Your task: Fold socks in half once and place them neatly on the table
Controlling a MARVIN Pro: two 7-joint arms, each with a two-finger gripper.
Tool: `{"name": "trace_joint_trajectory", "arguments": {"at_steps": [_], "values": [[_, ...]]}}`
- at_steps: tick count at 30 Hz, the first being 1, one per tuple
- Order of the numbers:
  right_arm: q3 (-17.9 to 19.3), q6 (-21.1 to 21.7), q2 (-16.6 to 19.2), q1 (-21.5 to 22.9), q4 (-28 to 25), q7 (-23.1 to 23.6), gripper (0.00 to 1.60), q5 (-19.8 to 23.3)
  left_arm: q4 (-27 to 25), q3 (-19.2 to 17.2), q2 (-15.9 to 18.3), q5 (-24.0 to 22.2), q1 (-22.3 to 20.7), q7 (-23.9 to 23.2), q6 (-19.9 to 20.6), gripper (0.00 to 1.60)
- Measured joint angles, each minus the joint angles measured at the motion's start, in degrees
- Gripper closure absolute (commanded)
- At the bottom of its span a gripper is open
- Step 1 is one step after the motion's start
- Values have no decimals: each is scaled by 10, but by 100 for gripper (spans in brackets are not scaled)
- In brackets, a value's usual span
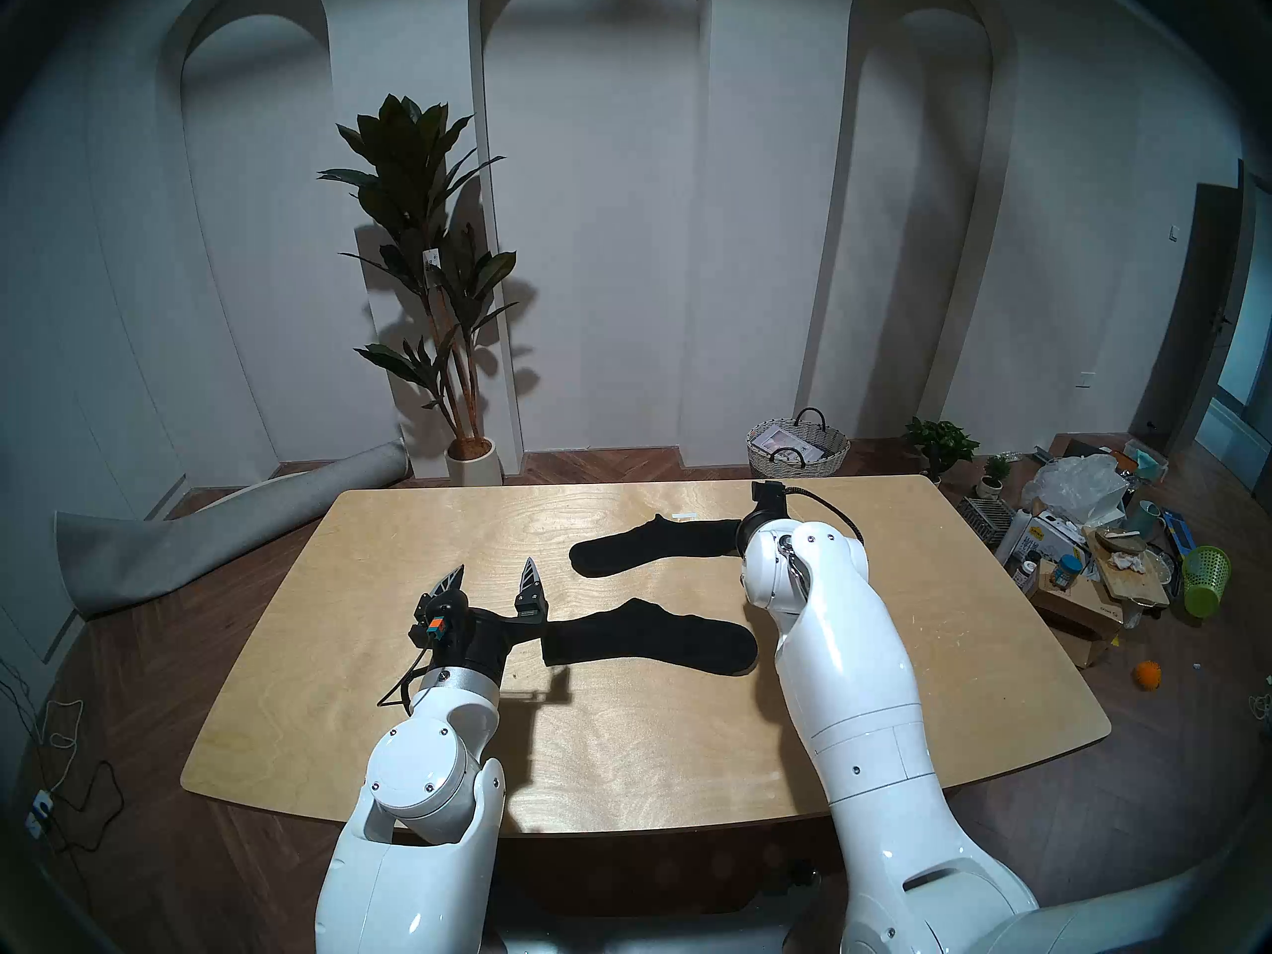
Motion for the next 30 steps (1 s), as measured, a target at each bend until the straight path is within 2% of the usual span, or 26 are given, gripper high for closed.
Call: {"name": "trace_joint_trajectory", "arguments": {"at_steps": [15,24,30], "values": [[3,-5,-10,78,146,25,0,-15,-10,7,-6,9,10,23,3,0],[-2,-7,-14,94,153,9,0,-16,-13,9,-7,12,12,33,4,0],[-10,-8,-15,90,123,-44,0,-22,-18,9,-8,12,14,37,3,0]]}}
